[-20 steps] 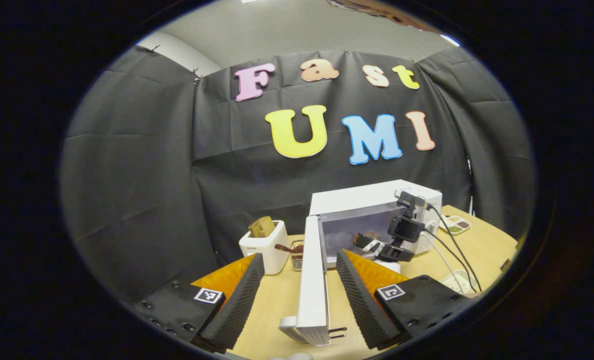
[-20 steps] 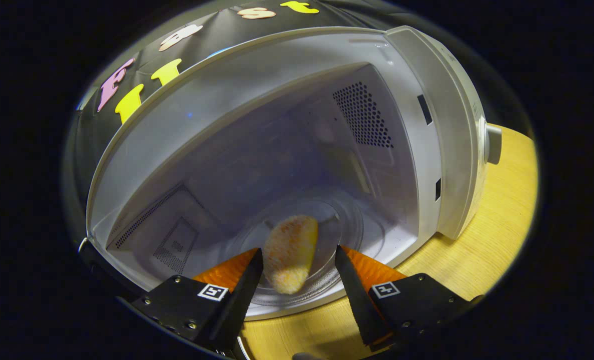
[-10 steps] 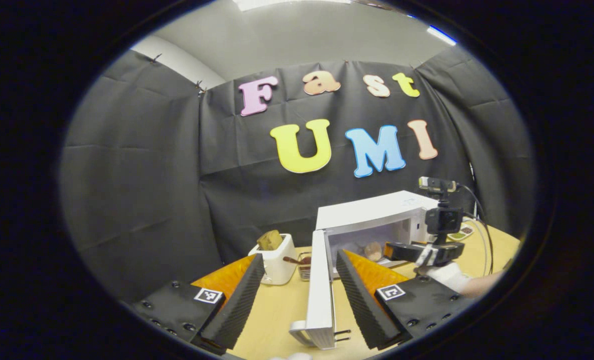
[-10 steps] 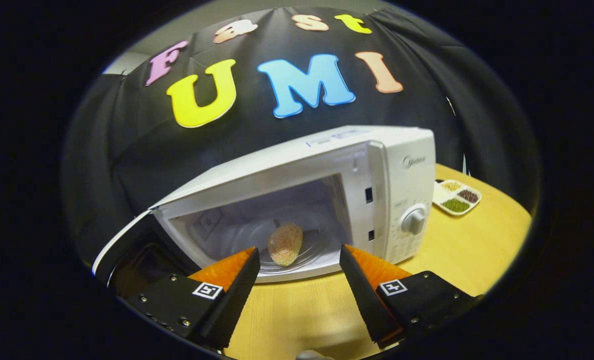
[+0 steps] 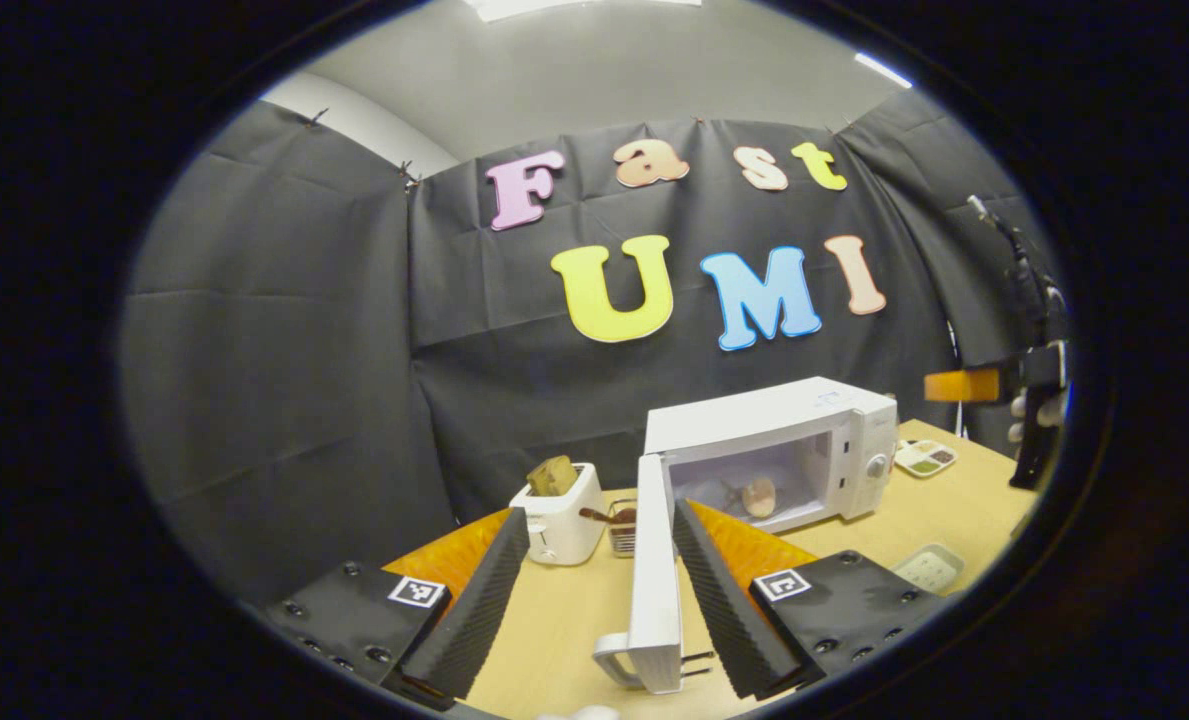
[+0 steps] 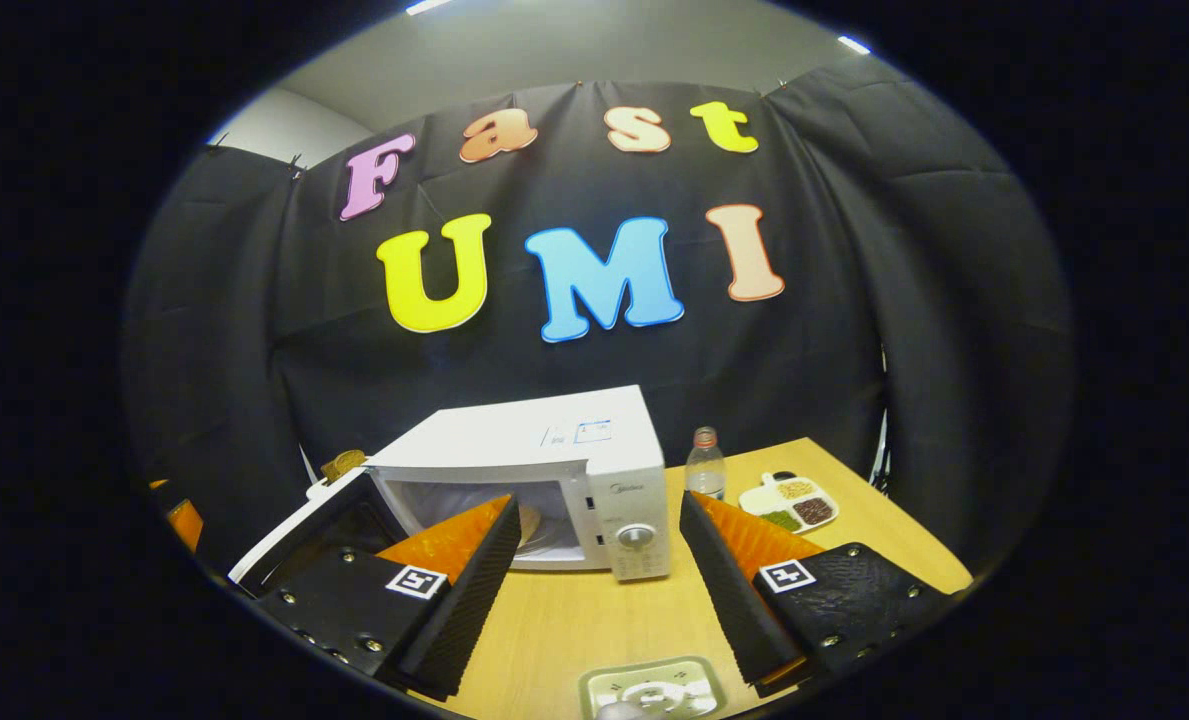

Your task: Open the microwave oven with the left hand, put the food in, and close the microwave oven.

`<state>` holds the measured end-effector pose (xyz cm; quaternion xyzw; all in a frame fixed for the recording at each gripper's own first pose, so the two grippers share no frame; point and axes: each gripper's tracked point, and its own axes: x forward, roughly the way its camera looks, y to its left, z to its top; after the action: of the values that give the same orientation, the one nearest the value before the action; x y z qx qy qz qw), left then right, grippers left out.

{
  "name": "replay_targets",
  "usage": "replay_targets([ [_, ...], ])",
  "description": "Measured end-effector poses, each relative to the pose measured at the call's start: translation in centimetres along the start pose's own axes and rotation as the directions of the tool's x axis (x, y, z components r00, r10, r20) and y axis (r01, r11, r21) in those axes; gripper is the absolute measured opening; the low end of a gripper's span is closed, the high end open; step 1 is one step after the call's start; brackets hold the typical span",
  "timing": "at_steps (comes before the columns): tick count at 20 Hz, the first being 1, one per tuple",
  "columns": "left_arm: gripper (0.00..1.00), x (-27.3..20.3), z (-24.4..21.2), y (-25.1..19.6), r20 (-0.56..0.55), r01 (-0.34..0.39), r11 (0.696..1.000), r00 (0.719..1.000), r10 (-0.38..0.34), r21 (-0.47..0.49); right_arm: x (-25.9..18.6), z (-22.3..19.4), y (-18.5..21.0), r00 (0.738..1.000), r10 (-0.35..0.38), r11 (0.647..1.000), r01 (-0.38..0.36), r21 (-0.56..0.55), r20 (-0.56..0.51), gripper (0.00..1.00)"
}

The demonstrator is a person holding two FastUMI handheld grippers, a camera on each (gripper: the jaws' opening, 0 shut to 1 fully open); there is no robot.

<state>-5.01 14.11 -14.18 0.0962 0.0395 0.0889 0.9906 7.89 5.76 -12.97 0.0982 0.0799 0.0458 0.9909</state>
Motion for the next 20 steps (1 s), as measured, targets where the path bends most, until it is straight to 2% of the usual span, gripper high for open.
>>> replay_targets([
  [2, 1.00, -0.3, -2.0, 1.1, -0.027, -0.018, 1.000, 0.999, 0.018, -0.015, -1.6, 0.1, -2.2, 1.000, -0.025, 1.000, 0.025, -0.016, 0.000, 0.98],
  [3, 0.92, -0.5, -2.8, 1.5, -0.026, -0.019, 0.999, 0.999, 0.019, -0.036, -2.4, -0.5, -2.6, 0.999, -0.031, 0.999, 0.031, -0.009, -0.031, 0.98],
  [4, 1.00, -0.9, -4.1, 2.1, -0.048, -0.037, 0.998, 0.998, 0.035, -0.052, -3.4, -0.8, -3.1, 0.998, -0.037, 0.999, 0.037, -0.003, -0.051, 0.98],
  [7, 0.92, -1.5, -7.9, 4.1, -0.092, -0.068, 0.996, 0.994, 0.063, -0.051, -5.6, -0.7, -4.2, 0.996, -0.050, 0.999, 0.048, -0.019, -0.068, 0.98],
  [8, 0.96, -1.4, -8.8, 4.7, -0.098, -0.074, 0.996, 0.993, 0.069, -0.050, -6.2, -0.8, -4.3, 0.996, -0.051, 0.998, 0.049, -0.027, -0.073, 0.98],
  [9, 0.93, -1.4, -9.6, 5.4, -0.099, -0.077, 0.995, 0.993, 0.071, -0.057, -6.8, -0.9, -4.3, 0.996, -0.049, 0.998, 0.046, -0.032, -0.077, 0.93],
  [10, 0.92, -1.3, -10.5, 5.7, -0.100, -0.076, 0.995, 0.993, 0.070, -0.060, -7.3, -1.0, -4.1, 0.995, -0.045, 0.999, 0.042, -0.033, -0.084, 0.93],
  [11, 0.96, -1.1, -11.9, 6.3, -0.111, -0.078, 0.996, 0.991, 0.071, -0.054, -7.6, -1.2, -4.0, 0.995, -0.043, 0.999, 0.040, -0.032, -0.093, 0.98],
  [12, 1.00, -1.0, -13.2, 6.6, -0.122, -0.084, 0.996, 0.989, 0.079, -0.038, -7.8, -1.3, -3.7, 0.994, -0.037, 0.999, 0.034, -0.036, -0.100, 0.98],
  [14, 0.96, -0.3, -15.6, 6.6, -0.153, -0.075, 0.997, 0.986, 0.072, -0.013, -8.4, -1.7, -3.4, 0.994, -0.025, 0.999, 0.021, -0.045, -0.110, 0.98],
  [16, 0.98, 0.0, -17.5, 5.6, -0.171, -0.046, 0.999, 0.984, 0.043, -0.011, -8.8, -1.6, -3.2, 0.994, -0.018, 0.999, 0.012, -0.051, -0.108, 0.98],
  [17, 1.00, -0.2, -18.0, 4.8, -0.175, -0.031, 0.999, 0.984, 0.028, -0.011, -9.0, -1.8, -3.2, 0.994, -0.015, 0.999, 0.009, -0.050, -0.107, 0.93],
  [18, 0.92, -0.1, -18.5, 4.4, -0.194, -0.021, 1.000, 0.981, 0.020, -0.005, -9.1, -1.8, -3.1, 0.994, -0.012, 0.999, 0.007, -0.044, -0.107, 0.98],
  [19, 0.94, 0.0, -18.8, 4.3, -0.197, -0.017, 1.000, 0.980, 0.016, -0.003, -9.2, -2.0, -2.9, 0.994, -0.005, 0.999, 0.001, -0.034, -0.111, 0.93],
  [20, 0.96, -0.1, -18.8, 4.0, -0.205, -0.012, 1.000, 0.979, 0.009, -0.012, -9.2, -2.3, -3.0, 0.993, -0.005, 1.000, 0.001, -0.031, -0.116, 0.98],
])
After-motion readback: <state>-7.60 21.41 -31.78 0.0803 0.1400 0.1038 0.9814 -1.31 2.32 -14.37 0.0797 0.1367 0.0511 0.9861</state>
